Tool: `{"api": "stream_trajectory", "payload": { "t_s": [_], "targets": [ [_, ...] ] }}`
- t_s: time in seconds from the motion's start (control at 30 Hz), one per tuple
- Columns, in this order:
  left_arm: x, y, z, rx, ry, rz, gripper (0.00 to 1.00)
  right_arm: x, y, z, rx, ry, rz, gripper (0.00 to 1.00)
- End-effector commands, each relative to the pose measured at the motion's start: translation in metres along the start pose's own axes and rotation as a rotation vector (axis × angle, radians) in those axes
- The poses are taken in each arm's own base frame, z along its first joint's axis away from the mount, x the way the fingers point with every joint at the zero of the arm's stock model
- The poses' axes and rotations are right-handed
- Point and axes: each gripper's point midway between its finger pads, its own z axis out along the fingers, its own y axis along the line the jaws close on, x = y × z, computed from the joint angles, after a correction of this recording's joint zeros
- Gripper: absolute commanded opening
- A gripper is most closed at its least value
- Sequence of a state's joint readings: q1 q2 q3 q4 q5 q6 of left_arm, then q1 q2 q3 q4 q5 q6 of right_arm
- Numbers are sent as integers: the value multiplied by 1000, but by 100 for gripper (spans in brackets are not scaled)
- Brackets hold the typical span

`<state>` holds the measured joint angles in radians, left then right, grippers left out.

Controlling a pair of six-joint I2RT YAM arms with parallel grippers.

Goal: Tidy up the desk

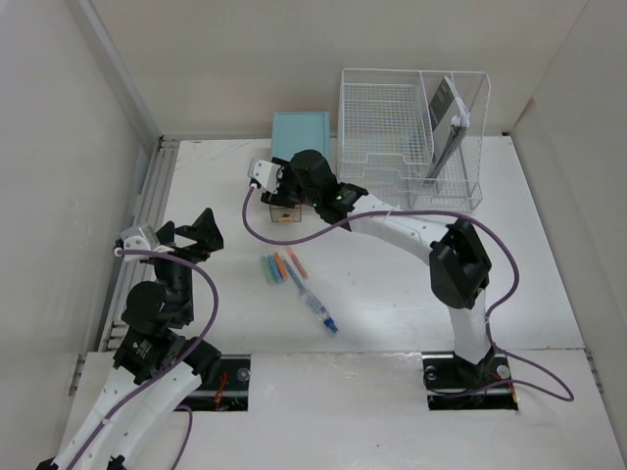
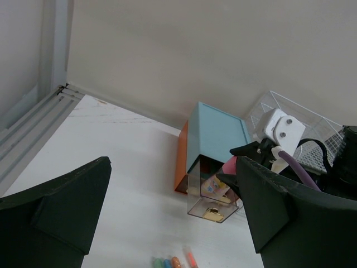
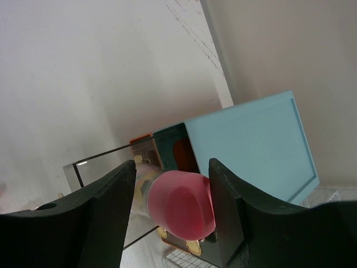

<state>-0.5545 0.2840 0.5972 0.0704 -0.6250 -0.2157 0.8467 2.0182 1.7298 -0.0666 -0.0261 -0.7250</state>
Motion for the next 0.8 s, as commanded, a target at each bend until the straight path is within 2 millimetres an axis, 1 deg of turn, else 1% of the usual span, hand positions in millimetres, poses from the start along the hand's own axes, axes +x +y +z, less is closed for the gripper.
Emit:
{"api": "stream_trajectory", "payload": {
  "t_s": [0.0,0.03,0.07,0.1,0.17,0.2,0.23,0.27,0.3,0.43,0.47,0.53,0.57,0.77],
  "targets": [
    [-10,0,-1,1,-37,-32,93,-18,-4,-10,15,-44,25,60],
    [-10,0,-1,1,-37,-32,93,-18,-3,-12,14,-43,36,60],
    [-10,0,-1,1,-37,-32,93,-13,1,-12,6,-33,36,60],
    [-10,0,-1,1,-37,-32,93,-17,-2,-15,13,-42,36,60],
    [-10,0,-1,1,-37,-32,93,-7,6,-14,-4,-20,37,60],
    [-10,0,-1,1,-37,-32,93,-10,3,-16,1,-27,37,60],
    [-10,0,-1,1,-37,-32,93,-6,7,-16,-6,-18,37,59],
    [-10,0,-1,1,-37,-32,93,-9,4,-19,-1,-25,37,57],
    [-10,0,-1,1,-37,-32,93,-5,8,-18,-7,-17,37,55],
    [-10,0,-1,1,-37,-32,93,-7,11,-20,-23,-29,46,41],
    [-10,0,-1,1,-37,-32,93,-7,11,-20,-23,-29,46,36],
    [-10,0,-1,1,-37,-32,93,-7,11,-20,-23,-29,46,30],
    [-10,0,-1,1,-37,-32,93,-7,11,-20,-23,-29,46,25],
    [-10,0,-1,1,-37,-32,93,-8,12,-20,-30,-35,46,11]
  ]
}}
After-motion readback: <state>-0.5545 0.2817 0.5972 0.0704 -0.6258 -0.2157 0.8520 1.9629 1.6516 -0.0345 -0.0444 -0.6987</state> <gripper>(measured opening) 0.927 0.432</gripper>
